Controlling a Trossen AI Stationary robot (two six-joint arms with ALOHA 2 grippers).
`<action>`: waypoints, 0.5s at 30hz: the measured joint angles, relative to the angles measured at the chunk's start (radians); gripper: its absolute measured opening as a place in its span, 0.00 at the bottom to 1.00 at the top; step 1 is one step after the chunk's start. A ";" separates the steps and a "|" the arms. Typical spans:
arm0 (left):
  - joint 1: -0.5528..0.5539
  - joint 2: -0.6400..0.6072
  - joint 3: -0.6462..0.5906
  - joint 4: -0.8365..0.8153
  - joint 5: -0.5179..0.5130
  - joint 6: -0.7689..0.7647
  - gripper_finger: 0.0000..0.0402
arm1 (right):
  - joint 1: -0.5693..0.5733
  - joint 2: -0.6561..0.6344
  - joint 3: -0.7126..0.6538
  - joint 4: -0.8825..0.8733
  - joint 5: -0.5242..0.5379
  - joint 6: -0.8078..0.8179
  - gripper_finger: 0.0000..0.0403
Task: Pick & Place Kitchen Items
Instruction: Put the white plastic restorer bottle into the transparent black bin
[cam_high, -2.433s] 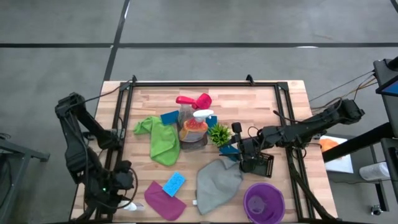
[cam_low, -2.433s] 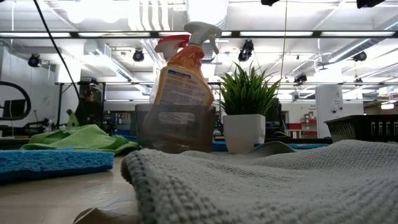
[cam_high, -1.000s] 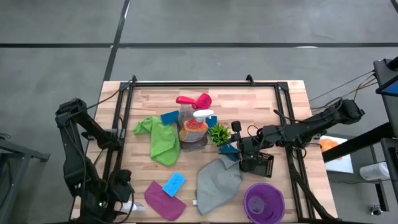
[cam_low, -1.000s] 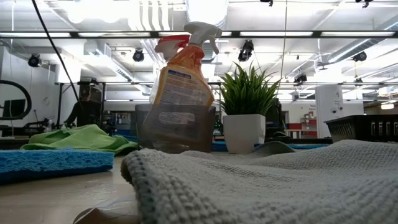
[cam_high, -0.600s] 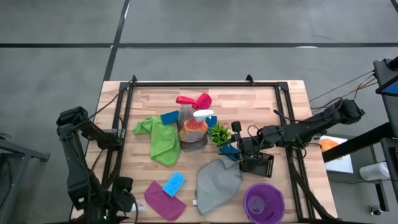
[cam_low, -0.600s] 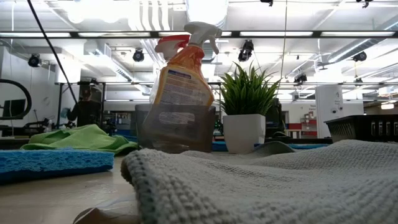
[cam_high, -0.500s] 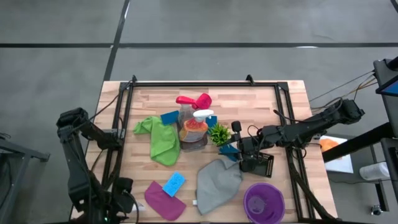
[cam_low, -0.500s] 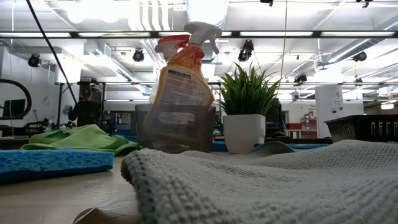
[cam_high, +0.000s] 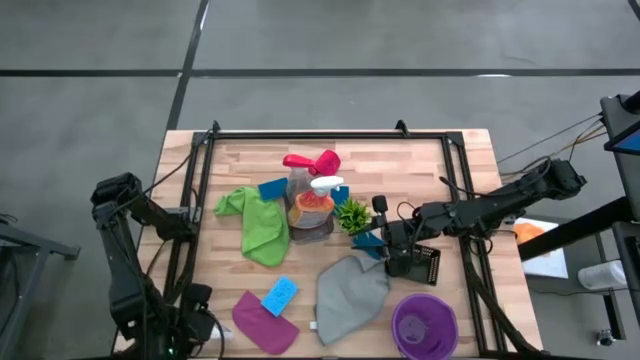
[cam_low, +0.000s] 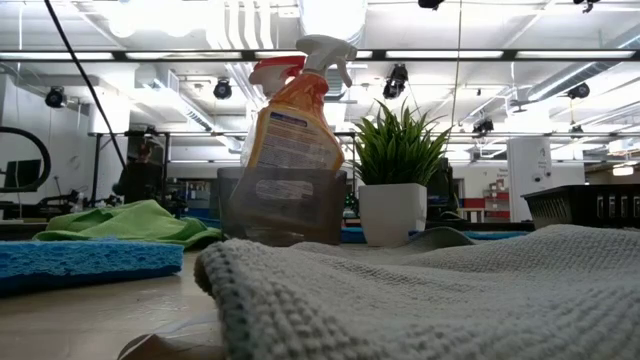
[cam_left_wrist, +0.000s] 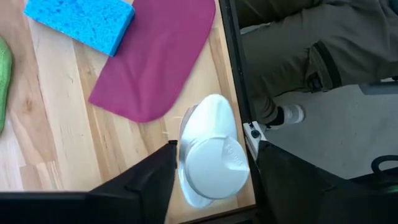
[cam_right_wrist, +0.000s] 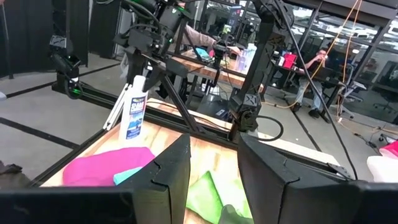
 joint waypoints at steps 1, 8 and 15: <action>0.000 0.000 0.000 0.000 0.000 0.000 0.51 | 0.000 0.000 0.000 0.000 0.000 0.000 0.31; 0.000 -0.001 0.000 -0.006 -0.005 0.000 0.32 | 0.000 0.000 0.000 0.000 0.000 0.000 0.31; 0.001 -0.002 0.000 0.000 -0.006 0.012 0.28 | 0.000 0.000 0.000 -0.004 0.000 0.003 0.31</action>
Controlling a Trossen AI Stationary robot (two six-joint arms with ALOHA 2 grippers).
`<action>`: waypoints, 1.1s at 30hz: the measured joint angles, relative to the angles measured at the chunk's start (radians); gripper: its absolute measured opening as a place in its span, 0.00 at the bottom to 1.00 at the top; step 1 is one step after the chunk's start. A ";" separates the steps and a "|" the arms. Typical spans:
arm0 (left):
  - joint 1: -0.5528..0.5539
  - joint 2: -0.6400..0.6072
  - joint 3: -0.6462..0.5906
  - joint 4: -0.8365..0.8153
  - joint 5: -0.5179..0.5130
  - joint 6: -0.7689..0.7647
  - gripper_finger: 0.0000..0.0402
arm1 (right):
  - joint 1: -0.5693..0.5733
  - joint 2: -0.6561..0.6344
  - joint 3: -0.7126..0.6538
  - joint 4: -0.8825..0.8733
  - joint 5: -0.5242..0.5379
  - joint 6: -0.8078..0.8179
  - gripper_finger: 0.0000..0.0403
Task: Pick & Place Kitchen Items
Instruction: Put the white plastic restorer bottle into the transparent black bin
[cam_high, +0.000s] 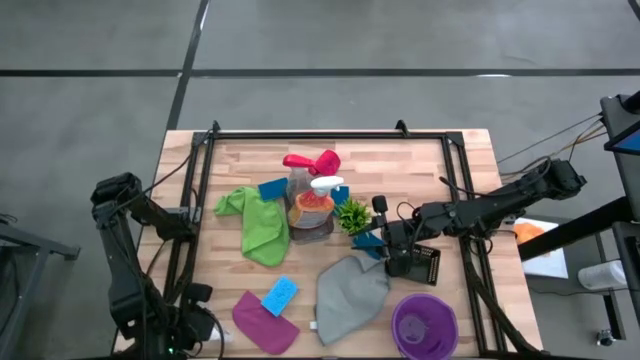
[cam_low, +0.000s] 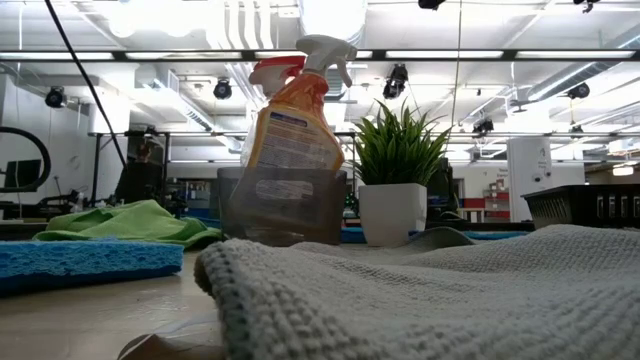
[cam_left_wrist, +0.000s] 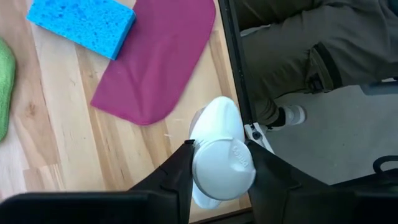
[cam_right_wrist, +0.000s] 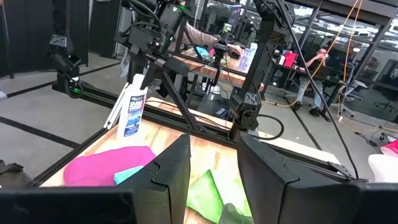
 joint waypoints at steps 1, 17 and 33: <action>0.000 0.000 0.000 0.000 -0.004 0.006 0.28 | 0.000 0.000 0.000 0.000 0.000 0.000 0.31; 0.006 -0.032 0.001 -0.022 -0.154 0.026 0.28 | 0.000 0.000 -0.007 0.000 -0.003 0.014 0.31; 0.290 -0.047 0.110 -0.101 -0.217 0.329 0.28 | 0.000 0.000 -0.010 0.004 -0.003 0.019 0.31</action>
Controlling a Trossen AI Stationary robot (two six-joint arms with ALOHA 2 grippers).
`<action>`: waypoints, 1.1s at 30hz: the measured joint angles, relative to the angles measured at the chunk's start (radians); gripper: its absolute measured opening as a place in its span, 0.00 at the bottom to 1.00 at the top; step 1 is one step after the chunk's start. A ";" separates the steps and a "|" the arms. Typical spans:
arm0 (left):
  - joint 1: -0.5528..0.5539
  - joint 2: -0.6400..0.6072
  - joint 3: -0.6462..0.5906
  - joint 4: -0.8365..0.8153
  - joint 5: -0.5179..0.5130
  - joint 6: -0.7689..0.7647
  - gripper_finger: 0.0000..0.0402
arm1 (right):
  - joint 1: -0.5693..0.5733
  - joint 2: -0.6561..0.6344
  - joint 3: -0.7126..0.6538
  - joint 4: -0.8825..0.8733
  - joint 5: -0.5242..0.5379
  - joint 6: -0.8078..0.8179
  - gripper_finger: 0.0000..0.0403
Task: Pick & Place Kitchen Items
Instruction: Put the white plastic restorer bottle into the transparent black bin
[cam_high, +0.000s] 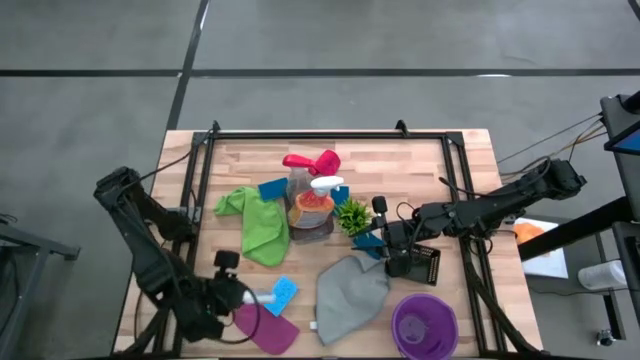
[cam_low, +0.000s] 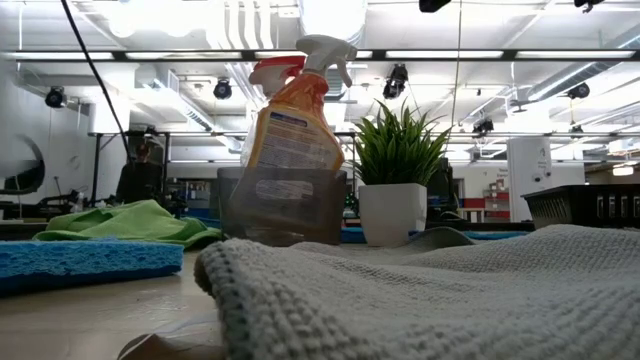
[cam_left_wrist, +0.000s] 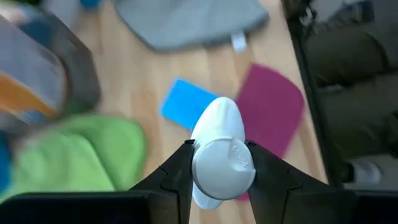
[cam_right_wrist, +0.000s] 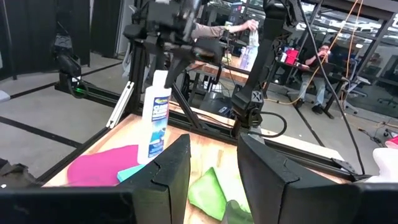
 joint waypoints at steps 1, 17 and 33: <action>0.018 0.000 0.017 -0.008 -0.021 0.031 0.28 | 0.000 0.000 0.000 0.000 0.000 0.004 0.31; 0.346 -0.002 0.097 -0.060 -0.137 0.322 0.28 | 0.058 0.000 -0.015 0.132 -0.001 -0.118 0.31; 0.527 -0.004 0.088 0.071 -0.060 0.427 0.28 | 0.058 0.000 -0.135 0.336 0.000 -0.121 0.31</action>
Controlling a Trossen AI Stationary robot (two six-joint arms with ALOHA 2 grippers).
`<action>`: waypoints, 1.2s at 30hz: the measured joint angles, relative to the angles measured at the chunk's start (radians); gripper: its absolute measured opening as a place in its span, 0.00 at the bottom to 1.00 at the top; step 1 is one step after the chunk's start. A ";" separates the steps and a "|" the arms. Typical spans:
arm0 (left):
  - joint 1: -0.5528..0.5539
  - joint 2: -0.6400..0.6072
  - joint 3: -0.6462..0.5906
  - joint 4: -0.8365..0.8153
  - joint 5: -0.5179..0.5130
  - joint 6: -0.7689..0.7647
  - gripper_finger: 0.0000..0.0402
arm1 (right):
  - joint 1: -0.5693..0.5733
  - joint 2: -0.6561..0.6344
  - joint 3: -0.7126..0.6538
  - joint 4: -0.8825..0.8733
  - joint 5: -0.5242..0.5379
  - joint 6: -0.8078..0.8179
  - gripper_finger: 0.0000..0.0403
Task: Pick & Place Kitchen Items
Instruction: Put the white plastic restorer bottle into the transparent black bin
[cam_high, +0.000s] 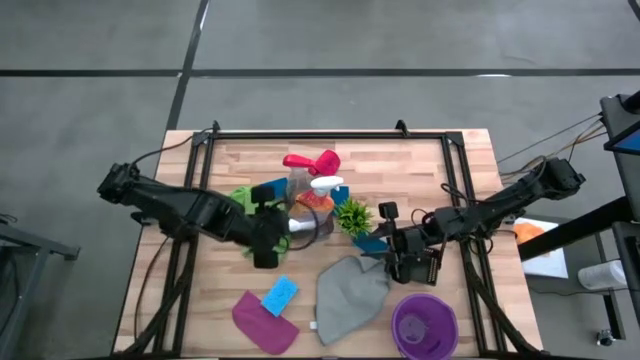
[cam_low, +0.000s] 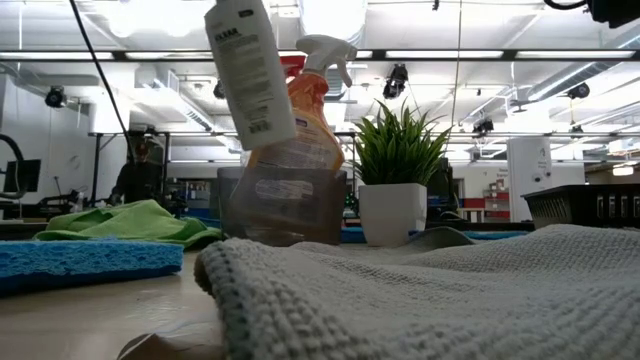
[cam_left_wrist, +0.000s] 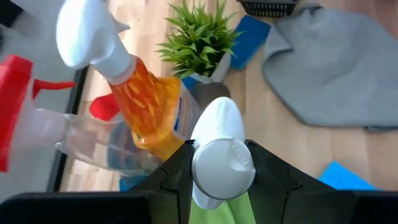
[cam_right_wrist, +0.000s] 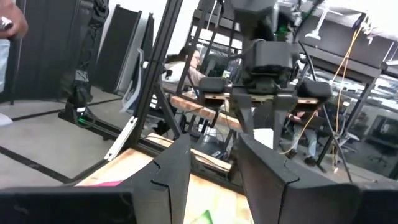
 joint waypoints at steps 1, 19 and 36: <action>0.013 0.000 -0.006 0.008 0.016 0.000 0.28 | 0.000 0.000 0.000 0.000 0.000 0.005 0.31; 0.203 0.005 -0.253 0.227 0.262 0.018 0.28 | 0.000 0.000 0.000 -0.021 0.000 0.042 0.31; 0.217 0.004 -0.307 0.320 0.282 0.082 0.60 | 0.000 0.000 0.000 -0.032 0.000 0.050 0.31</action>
